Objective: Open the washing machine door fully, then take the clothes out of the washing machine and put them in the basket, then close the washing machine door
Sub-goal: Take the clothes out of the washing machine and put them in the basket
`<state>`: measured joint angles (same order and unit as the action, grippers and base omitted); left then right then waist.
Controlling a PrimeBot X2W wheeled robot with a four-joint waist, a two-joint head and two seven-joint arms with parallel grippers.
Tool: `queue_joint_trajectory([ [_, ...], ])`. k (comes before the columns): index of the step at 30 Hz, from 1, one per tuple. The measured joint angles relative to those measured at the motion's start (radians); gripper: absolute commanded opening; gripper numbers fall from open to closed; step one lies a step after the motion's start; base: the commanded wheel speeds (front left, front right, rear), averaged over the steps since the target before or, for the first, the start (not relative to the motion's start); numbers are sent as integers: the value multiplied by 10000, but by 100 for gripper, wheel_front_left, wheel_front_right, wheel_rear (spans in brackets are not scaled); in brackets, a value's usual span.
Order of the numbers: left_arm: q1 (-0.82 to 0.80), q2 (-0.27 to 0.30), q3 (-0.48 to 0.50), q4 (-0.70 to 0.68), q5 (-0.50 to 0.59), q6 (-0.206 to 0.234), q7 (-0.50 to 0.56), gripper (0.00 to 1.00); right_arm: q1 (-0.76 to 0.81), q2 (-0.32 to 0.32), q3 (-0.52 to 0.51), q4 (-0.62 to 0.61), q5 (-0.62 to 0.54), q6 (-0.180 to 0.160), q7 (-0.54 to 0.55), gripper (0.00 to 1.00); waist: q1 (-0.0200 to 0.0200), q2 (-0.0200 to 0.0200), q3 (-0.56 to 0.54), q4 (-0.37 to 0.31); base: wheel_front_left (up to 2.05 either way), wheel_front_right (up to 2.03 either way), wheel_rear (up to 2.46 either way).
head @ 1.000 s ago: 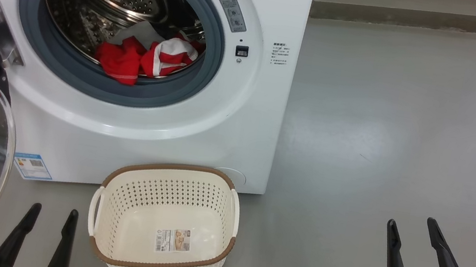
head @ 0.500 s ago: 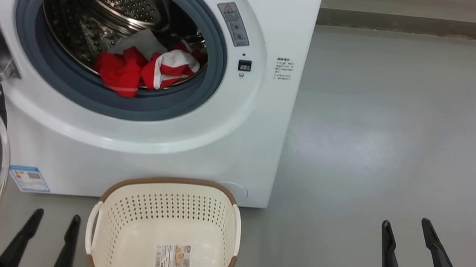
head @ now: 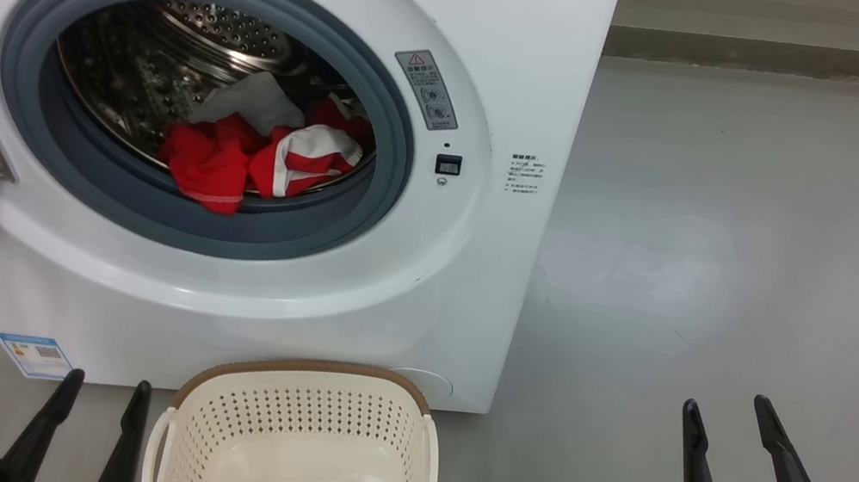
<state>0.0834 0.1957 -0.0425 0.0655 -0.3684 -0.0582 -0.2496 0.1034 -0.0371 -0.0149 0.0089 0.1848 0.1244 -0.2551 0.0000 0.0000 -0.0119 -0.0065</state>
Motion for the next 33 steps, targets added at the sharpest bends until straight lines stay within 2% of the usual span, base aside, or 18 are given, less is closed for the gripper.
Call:
queue_joint_trajectory([
  [6, -2, -13, 0, -207, 105, 146, 0, 100, -2, -2, 148, -2, 19, 0, 0, 100, 0, 0, 17, 11, 2, -2, 0],
  [25, -56, -263, -29, -366, 339, 180, -2, 100, -2, -2, 245, -92, 115, 0, 0, 100, 0, 0, 133, 121, 0, 0, 0],
  [33, -699, -364, -8, -146, 337, 447, 27, 100, -63, -2, 291, -148, 98, 0, 0, 100, 0, 0, 479, 208, 0, 0, 0],
])
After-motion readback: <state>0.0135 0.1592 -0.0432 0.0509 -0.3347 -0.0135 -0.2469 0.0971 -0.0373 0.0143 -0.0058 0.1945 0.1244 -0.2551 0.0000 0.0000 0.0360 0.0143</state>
